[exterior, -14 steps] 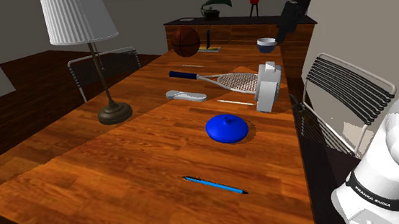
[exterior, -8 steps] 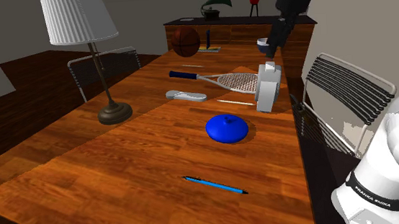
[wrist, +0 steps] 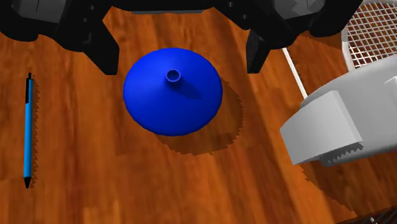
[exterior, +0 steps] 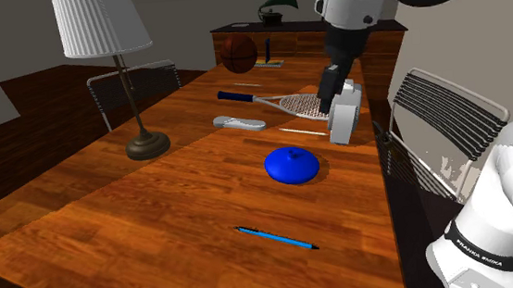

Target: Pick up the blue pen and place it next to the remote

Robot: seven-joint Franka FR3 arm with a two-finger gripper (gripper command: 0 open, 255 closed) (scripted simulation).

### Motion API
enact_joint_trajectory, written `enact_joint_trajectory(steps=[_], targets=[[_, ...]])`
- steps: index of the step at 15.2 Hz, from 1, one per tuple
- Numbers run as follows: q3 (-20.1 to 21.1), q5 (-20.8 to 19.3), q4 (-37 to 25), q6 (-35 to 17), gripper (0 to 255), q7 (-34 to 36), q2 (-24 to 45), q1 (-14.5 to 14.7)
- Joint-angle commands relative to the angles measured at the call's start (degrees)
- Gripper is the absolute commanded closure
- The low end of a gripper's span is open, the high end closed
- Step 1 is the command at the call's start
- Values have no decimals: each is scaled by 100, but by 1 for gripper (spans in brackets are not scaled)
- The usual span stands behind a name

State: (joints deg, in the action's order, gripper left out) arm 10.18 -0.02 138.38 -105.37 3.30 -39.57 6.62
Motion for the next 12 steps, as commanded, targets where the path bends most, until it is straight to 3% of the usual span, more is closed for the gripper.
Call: enact_joint_trajectory(steps=[1, 12], targets=[[182, 125, 115, -130, 0, 122, 131, 127], [1121, 633, 191, -905, 0, 690, 1404, 691]])
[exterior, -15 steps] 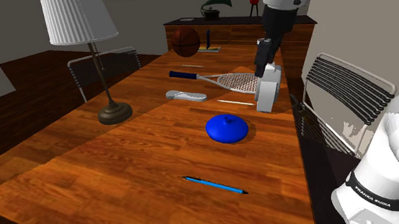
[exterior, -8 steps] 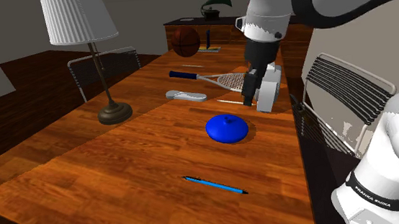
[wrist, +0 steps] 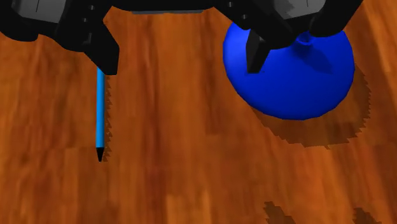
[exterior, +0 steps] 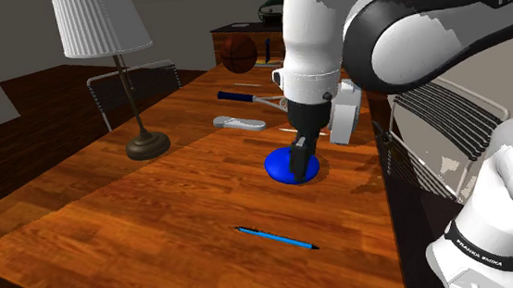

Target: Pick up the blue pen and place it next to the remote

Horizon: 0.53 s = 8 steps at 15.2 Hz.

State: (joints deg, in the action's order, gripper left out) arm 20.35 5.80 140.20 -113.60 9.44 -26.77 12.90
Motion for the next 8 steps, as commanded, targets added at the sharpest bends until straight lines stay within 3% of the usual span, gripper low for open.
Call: enact_joint_trajectory(steps=[1, 8], targets=[[191, 84, -10, -155, 0, 129, 264, 108], [791, 184, -246, -651, 0, 543, 1335, 396]])
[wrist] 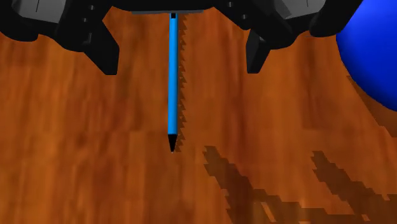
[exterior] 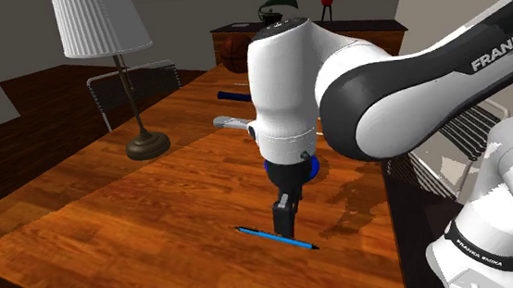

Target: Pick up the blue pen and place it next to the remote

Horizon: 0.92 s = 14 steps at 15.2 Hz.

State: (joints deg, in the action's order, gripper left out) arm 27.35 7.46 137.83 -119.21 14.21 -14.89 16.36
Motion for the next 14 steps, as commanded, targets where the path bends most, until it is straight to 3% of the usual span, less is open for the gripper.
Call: enact_joint_trajectory(steps=[1, 8, 14], targets=[[108, 16, -19, -105, 0, 81, 184, 60], [192, -81, 335, -751, 0, 175, 498, 44], [192, -81, 335, -751, 0, 175, 499, 45]])
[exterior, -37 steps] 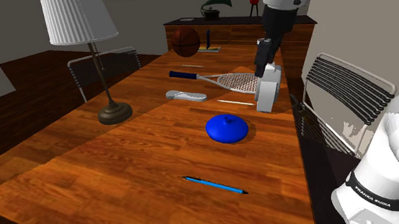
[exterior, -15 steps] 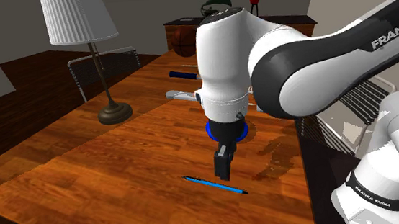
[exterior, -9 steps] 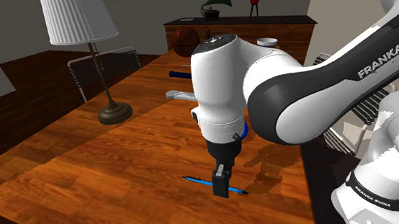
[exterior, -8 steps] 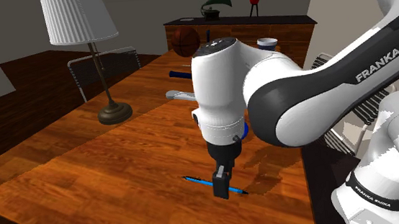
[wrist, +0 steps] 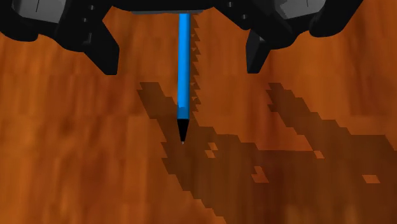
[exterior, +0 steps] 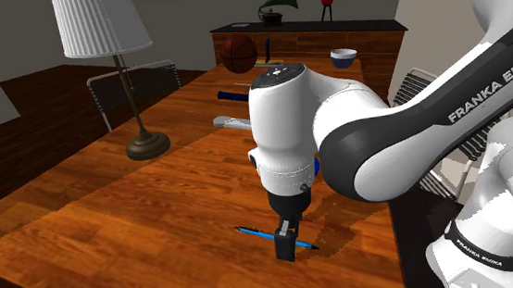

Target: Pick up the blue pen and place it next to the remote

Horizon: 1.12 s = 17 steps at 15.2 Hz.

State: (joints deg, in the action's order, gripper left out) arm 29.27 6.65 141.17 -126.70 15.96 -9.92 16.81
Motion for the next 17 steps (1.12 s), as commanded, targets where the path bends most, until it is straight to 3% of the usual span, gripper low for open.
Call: enact_joint_trajectory(steps=[1, 2, 3, 12, 17], targets=[[0, -1, 0, -2, 0, 0, 1, 0], [0, 0, 0, -1, 0, 0, 1, 0], [0, 0, 0, -1, 255, 0, 1, 0], [0, 0, 0, -1, 255, 0, 0, 0], [-62, 98, -181, 429, 255, -86, -268, 21]])
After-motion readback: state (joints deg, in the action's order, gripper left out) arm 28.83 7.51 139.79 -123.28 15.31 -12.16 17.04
